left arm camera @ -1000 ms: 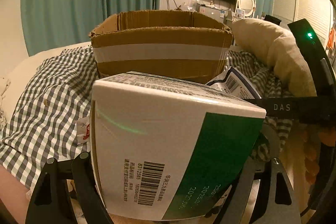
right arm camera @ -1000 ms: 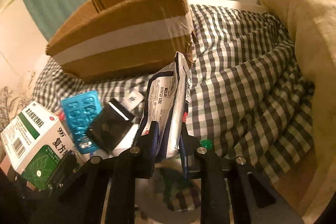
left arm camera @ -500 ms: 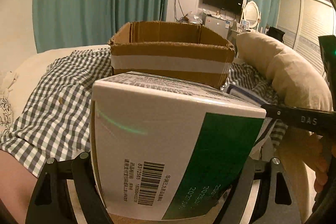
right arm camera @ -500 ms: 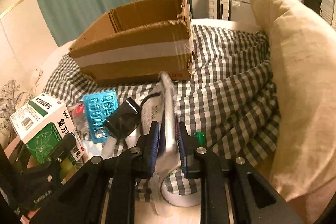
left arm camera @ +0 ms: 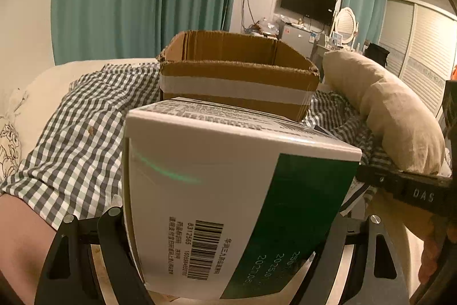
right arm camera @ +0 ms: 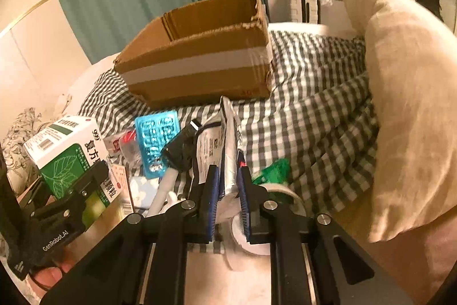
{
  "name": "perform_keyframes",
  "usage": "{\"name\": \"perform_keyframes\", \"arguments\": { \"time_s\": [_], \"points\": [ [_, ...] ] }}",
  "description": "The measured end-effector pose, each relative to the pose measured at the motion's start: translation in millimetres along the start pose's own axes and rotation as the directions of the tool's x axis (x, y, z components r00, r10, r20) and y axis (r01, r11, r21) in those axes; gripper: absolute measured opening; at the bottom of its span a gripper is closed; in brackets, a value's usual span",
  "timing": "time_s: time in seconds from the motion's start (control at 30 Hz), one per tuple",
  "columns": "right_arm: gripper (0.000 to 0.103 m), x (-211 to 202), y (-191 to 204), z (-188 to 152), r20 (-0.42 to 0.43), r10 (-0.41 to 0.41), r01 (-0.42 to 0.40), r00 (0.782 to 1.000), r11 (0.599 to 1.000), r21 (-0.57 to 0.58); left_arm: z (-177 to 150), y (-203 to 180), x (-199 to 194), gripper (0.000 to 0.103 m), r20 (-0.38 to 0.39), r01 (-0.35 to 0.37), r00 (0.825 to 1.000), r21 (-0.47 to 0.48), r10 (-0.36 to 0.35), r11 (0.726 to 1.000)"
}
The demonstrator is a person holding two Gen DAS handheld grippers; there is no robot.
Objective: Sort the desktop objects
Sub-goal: 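Carry the medicine box and silver tube with both grippers toward the cardboard box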
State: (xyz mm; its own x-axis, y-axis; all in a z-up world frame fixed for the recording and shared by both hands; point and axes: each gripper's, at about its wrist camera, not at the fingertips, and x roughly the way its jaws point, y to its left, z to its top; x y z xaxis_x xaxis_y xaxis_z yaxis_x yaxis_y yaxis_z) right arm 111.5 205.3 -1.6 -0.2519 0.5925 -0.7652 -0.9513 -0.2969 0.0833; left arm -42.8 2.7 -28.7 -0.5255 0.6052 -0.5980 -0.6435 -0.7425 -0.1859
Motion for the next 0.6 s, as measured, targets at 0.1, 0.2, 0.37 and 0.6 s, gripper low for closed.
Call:
{"name": "perform_keyframes", "arguments": {
  "time_s": [0.1, 0.2, 0.37, 0.6],
  "points": [
    [0.032, 10, 2, -4, -0.028, 0.016, -0.015, 0.999, 1.000, 0.009, -4, 1, 6, 0.085, -0.015, -0.009, 1.000, -0.001, 0.009, 1.000],
    [0.039, 24, 4, -6, -0.056, 0.040, -0.038, 0.998, 0.999, 0.034, -7, 6, 13, 0.085, -0.035, -0.014, 0.999, -0.020, 0.013, 1.000],
    [0.037, 48, 10, -4, -0.095, 0.033, -0.030, 0.995, 0.999, 0.035, -11, 15, 21, 0.085, -0.058, -0.029, 0.998, -0.050, 0.026, 0.998],
    [0.018, 44, 20, -3, -0.057, -0.024, 0.023, 0.998, 1.000, -0.018, -11, 21, 25, 0.085, -0.063, -0.041, 0.997, -0.065, 0.037, 0.997]
  ]
}}
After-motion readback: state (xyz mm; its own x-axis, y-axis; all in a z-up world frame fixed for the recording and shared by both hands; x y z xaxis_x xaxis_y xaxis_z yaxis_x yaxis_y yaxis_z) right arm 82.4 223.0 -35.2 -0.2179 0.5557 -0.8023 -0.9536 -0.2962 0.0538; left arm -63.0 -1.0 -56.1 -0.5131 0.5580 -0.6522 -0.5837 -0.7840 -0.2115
